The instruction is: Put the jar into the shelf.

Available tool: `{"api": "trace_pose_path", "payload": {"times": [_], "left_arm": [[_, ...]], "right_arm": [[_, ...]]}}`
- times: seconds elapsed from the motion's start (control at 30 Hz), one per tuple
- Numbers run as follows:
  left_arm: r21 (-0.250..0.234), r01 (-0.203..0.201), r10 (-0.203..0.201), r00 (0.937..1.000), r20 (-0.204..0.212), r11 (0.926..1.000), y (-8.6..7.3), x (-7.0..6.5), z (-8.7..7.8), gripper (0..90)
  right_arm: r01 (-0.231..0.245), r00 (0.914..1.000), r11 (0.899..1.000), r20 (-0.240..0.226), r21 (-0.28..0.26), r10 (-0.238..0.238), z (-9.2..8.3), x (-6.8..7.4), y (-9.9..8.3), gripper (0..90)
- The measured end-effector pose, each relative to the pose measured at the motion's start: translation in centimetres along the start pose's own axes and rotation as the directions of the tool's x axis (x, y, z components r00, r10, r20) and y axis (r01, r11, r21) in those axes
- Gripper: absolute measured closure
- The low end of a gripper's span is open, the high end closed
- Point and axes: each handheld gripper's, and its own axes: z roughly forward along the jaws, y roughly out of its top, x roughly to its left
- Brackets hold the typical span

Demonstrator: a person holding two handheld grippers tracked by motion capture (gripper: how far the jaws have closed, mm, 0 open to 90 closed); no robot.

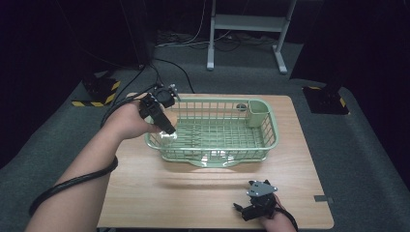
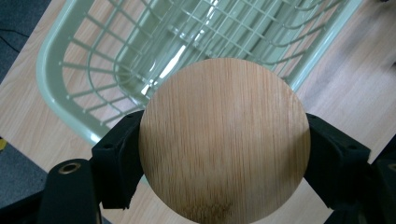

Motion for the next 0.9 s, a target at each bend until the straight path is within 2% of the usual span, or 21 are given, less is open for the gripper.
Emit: {"api": "trace_pose_path", "payload": {"times": [0.33, 0.53, 0.9], "left_arm": [[-0.011, -0.015, 0.015, 0.9997, 0.021, 0.9998, 2.4, -0.4, 2.3, 23.6], [0.000, -0.025, 0.025, 0.9993, 0.029, 0.9997, 3.5, -0.6, 3.6, 23.6], [0.000, -0.021, 0.021, 0.9990, 0.039, 0.9998, 4.5, -0.7, 6.2, 23.6]], "right_arm": [[0.000, 1.0000, 1.000, -0.005, 0.001, 0.000, 0.0, 0.0, 0.0, 0.5], [0.001, 1.0000, 1.000, -0.006, 0.003, -0.001, 0.0, 0.0, 0.0, 0.5], [0.000, 0.9999, 1.000, -0.011, -0.002, 0.000, 0.0, 0.0, 0.0, 0.6]]}}
